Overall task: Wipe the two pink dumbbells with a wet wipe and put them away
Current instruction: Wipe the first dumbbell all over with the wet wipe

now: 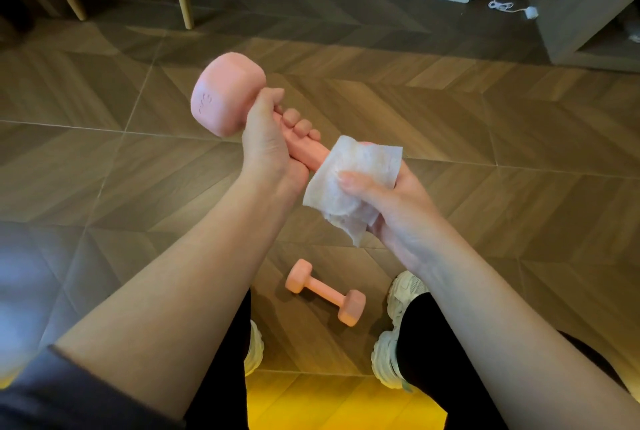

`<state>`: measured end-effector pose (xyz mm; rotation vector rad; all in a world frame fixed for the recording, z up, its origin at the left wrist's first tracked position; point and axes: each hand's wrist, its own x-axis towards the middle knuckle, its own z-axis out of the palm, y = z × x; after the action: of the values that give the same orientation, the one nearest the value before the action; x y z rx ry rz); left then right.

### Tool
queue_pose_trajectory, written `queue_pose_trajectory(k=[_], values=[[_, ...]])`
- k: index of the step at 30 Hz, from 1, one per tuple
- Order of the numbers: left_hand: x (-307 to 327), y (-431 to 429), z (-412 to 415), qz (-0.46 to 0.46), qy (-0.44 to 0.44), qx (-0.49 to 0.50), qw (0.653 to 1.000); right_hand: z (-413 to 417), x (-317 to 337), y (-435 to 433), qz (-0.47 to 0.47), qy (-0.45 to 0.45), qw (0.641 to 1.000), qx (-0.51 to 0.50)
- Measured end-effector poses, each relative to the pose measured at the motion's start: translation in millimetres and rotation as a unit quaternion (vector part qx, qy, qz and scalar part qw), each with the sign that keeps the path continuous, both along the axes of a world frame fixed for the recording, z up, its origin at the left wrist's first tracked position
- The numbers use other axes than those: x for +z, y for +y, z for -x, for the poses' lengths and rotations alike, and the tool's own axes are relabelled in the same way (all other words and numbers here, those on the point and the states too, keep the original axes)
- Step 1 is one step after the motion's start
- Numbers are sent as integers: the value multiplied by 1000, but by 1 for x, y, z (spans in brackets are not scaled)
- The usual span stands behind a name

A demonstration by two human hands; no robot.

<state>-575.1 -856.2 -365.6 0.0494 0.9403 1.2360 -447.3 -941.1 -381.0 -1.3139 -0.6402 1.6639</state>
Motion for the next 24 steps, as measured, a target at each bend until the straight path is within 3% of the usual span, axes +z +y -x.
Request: queue_pose_trajectory(k=[6,14,20,24], values=[[4,4,-4,-13,9,-6,1000,6,3,3,-17,-44,999,-17],[-3,9,7,18,-18,29,999,-7,-1,0,-57,38,994,90],[0,4,3,-4,1,7,1000,6,-5,-2,-41,-58,997,23],[3,4,-5,-15,3,-15,1000,3,-4,0,-12,-36,999,-21]])
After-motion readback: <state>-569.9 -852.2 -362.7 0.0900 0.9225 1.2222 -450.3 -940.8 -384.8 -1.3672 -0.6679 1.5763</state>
